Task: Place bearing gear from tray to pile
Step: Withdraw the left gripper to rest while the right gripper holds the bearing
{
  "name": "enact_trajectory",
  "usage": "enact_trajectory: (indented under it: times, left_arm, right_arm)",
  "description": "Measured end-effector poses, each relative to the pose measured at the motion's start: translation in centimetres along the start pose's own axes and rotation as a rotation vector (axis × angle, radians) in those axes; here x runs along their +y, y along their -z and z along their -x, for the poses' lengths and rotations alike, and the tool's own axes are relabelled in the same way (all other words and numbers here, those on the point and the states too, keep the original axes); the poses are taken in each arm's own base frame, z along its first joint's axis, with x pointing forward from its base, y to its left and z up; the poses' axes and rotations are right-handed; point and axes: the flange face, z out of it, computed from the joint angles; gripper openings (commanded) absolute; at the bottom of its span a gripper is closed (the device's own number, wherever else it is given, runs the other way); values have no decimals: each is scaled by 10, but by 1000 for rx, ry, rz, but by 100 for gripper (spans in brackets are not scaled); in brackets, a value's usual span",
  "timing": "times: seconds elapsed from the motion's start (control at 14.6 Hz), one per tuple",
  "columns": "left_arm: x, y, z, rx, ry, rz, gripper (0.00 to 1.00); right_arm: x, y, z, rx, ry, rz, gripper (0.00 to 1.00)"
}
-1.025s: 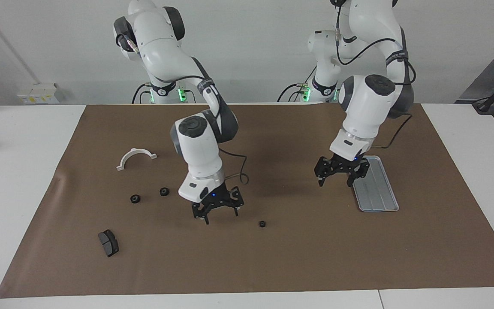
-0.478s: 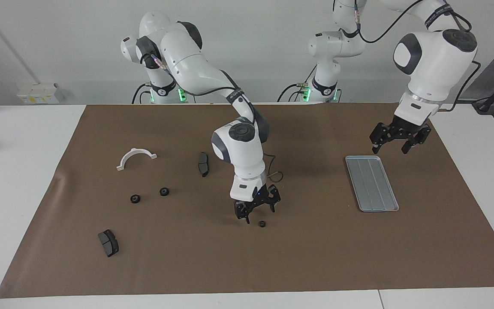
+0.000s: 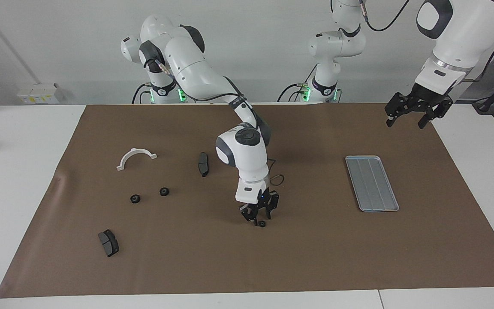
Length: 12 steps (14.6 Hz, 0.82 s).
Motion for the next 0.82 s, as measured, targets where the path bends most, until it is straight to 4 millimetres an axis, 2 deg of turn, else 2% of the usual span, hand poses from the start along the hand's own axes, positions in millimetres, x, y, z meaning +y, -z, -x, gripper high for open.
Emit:
enact_trajectory:
  times: [0.27,0.55,0.61,0.75,0.82]
  left_arm:
    - [1,-5,7,-50,-1,5,100]
    - [1,-7,10,-71,-1,7,100]
    - [1,-7,10,-76,-1,7,100]
    - [0,-7,11,-77,0,8,100]
    - [0,-6,12,-76,1,7,100]
  right_arm:
    - [0,-1,-1,14,12,8,47]
    - [0,-5,0,30,21,11,37]
    - [-1,-5,0,32,21,10,30]
    - [-1,-5,-1,35,20,10,0]
    - [-1,-4,-1,36,18,9,0]
